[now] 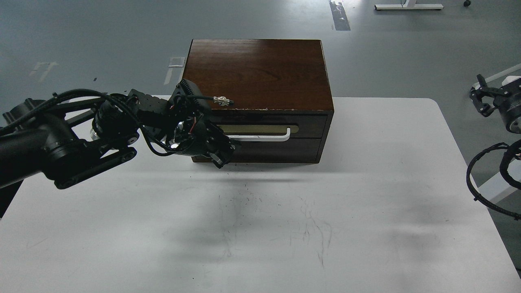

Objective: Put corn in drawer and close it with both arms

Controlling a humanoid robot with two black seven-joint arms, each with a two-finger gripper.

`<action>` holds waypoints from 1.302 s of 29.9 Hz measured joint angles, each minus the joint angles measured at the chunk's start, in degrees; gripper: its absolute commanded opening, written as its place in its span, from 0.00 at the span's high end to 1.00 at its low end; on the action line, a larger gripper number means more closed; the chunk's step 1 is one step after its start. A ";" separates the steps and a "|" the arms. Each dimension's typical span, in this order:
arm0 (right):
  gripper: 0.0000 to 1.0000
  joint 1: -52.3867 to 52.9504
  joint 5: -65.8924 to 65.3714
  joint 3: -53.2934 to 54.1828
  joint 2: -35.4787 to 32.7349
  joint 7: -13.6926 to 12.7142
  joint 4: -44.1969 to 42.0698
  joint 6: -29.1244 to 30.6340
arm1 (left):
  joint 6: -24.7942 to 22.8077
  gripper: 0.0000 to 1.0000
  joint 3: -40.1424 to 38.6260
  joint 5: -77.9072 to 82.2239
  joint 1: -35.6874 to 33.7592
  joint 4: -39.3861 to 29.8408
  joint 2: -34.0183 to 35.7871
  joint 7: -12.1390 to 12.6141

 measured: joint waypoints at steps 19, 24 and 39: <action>0.00 -0.08 0.00 -0.07 0.09 0.02 -1.26 -0.02 | -0.01 1.00 -0.41 -6.37 -0.62 -6.07 1.09 -0.10; 0.00 0.10 0.00 -0.04 0.08 0.34 -1.34 -0.03 | -0.01 1.00 -5.49 -19.35 -0.90 -6.12 4.78 -0.09; 0.00 3.15 0.00 1.77 -1.06 0.07 -1.39 -0.02 | 0.03 0.73 -17.00 -98.56 1.94 18.97 13.25 -0.40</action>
